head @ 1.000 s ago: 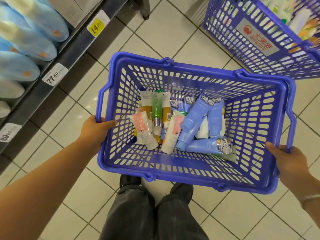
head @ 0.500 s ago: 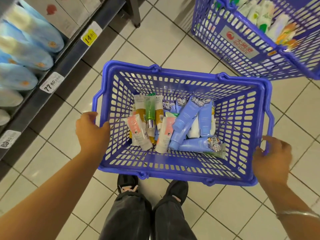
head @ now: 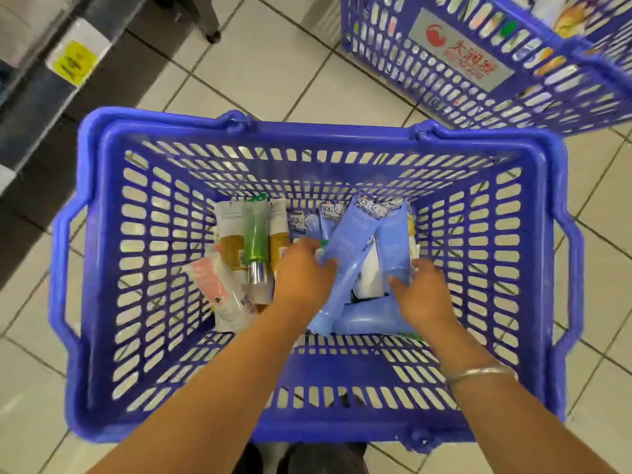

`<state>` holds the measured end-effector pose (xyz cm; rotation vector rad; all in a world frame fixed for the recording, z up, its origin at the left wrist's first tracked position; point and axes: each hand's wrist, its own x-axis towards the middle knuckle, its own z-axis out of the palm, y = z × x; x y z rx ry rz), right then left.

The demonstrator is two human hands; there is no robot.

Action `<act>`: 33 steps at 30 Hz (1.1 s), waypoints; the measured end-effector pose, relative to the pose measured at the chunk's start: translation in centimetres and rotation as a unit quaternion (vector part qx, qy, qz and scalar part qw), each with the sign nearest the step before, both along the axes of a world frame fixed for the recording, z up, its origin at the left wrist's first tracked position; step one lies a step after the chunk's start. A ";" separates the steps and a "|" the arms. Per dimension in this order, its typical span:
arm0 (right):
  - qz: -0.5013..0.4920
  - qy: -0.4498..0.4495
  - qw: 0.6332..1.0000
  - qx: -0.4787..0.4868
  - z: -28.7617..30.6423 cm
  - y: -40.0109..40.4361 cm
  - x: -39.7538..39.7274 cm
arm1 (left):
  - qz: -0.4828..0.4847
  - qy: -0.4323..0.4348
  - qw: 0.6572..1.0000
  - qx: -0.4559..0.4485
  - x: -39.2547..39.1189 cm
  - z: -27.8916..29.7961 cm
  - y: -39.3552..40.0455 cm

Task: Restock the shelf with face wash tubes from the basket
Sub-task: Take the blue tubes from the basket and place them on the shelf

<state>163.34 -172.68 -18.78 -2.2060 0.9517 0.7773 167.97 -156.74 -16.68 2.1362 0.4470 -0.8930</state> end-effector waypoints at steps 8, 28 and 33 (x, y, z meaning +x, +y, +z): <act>-0.080 -0.016 0.997 0.003 -3.9 0.8 0.9 | -0.300 0.024 0.938 0.174 1.1 -4.1 -3.2; -0.560 -0.072 0.754 0.336 4.3 2.9 -5.7 | 0.129 0.287 0.943 -0.109 -1.2 0.7 0.4; -0.608 -0.096 0.646 0.451 7.4 3.2 -6.7 | 0.200 0.368 0.881 -0.221 -3.3 2.9 2.0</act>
